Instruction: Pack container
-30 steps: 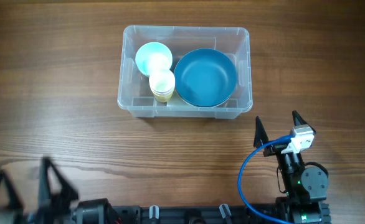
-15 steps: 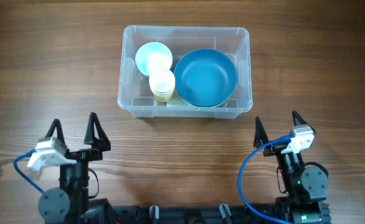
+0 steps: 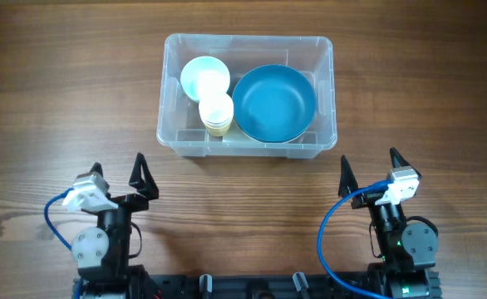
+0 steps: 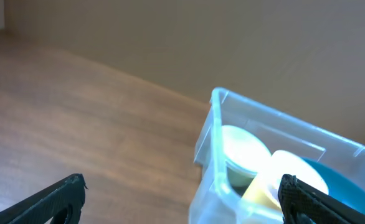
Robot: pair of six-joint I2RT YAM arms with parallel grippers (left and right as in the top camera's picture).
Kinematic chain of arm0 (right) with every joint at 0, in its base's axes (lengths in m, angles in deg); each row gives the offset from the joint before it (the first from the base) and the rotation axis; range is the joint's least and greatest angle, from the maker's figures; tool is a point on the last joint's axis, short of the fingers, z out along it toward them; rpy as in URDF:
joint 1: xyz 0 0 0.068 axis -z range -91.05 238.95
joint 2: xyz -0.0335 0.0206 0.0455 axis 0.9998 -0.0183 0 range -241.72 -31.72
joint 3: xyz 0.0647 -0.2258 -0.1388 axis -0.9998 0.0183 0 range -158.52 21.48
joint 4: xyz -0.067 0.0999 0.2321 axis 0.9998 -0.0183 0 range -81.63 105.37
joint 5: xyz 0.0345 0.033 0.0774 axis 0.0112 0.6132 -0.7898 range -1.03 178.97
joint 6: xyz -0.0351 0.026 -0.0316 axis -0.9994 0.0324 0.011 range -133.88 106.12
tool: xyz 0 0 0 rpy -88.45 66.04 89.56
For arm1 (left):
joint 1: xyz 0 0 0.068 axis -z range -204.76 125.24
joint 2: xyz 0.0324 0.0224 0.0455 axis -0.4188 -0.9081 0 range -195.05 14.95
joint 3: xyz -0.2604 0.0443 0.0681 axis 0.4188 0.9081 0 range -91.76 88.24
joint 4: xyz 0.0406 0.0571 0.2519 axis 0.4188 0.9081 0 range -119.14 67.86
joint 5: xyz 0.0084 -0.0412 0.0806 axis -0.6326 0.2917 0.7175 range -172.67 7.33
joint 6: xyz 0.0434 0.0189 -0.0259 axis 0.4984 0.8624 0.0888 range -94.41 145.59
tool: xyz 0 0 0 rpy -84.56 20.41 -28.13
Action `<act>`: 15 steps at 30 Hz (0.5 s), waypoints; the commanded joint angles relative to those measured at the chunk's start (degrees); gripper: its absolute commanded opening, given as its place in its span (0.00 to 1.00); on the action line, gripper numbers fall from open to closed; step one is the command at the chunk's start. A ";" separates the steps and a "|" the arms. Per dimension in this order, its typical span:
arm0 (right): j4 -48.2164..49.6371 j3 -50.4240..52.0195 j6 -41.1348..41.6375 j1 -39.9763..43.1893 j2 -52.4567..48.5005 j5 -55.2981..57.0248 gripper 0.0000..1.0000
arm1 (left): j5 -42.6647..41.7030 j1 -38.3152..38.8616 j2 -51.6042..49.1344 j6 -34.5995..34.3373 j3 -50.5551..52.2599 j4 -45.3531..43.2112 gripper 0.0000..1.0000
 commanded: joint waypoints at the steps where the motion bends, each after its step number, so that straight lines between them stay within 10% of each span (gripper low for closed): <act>1: 0.26 0.15 -0.70 0.13 0.61 -0.90 1.00 | -1.01 0.42 0.68 0.46 2.86 -0.24 1.00; 15: 0.24 0.15 -0.70 0.13 0.61 -0.90 1.00 | -1.07 2.45 0.68 16.04 3.23 -0.66 1.00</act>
